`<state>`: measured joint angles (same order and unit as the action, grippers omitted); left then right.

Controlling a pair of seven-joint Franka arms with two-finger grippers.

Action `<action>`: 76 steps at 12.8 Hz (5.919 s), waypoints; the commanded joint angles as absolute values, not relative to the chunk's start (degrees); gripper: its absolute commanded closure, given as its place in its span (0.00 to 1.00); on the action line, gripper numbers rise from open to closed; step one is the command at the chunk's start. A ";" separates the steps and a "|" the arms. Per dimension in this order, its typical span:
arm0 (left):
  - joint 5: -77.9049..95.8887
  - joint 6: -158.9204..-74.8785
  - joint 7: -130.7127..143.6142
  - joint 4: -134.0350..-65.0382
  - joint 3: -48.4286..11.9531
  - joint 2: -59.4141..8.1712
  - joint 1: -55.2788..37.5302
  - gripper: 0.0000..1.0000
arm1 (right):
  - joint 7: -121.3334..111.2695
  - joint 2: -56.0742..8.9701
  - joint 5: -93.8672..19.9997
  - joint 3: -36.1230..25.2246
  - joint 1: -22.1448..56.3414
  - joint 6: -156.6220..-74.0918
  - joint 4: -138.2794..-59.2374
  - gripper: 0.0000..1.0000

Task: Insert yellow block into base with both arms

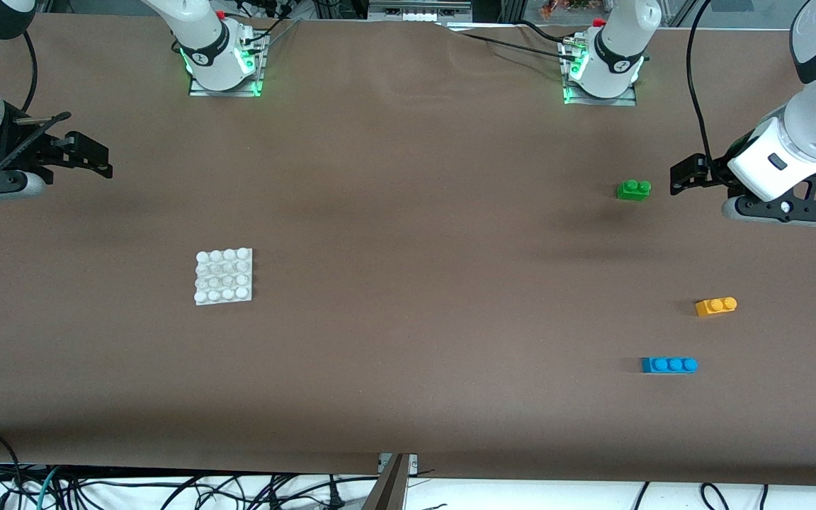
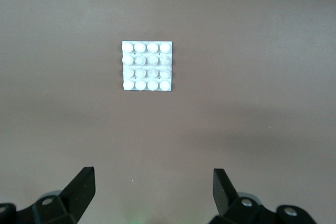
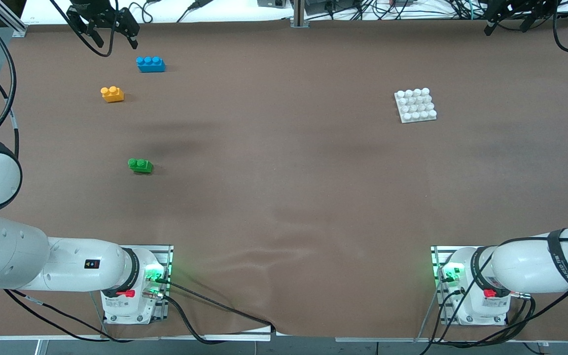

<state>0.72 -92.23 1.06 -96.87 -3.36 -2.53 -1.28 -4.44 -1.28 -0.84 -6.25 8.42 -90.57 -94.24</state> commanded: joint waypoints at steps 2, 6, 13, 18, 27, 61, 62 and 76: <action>2.02 -90.97 0.53 -95.10 -3.52 -3.16 -0.70 0.00 | -3.87 -1.76 -1.05 -6.15 8.09 -89.91 -93.52 0.01; 2.02 -90.97 0.53 -95.10 -3.60 -3.16 -0.70 0.00 | -3.96 -1.84 -0.97 -6.06 8.09 -90.00 -92.81 0.01; 2.02 -90.97 0.53 -95.10 -3.52 -3.16 -0.70 0.00 | -4.04 -2.02 -0.35 -6.06 8.09 -90.09 -92.72 0.01; 2.02 -90.97 0.53 -95.10 -3.52 -3.16 -0.70 0.00 | -4.04 -2.20 -0.44 -6.06 7.91 -89.74 -92.72 0.01; 2.02 -90.97 0.53 -95.10 -3.52 -3.16 -0.70 0.00 | -4.22 -2.20 -0.35 -6.15 7.82 -90.09 -92.55 0.01; 2.02 -90.97 0.44 -95.10 -3.52 -3.16 -0.62 0.00 | -4.04 -13.71 -0.18 -5.54 9.14 -100.26 -95.17 0.01; 2.02 -90.97 0.44 -95.10 -3.52 -3.16 -0.62 0.00 | -3.96 -12.67 -0.18 -5.54 9.23 -105.85 -100.23 0.01; 2.02 -90.97 0.44 -95.19 -3.52 -3.16 -0.62 0.00 | -3.78 -25.04 -1.41 -5.19 9.58 -153.26 -122.60 0.02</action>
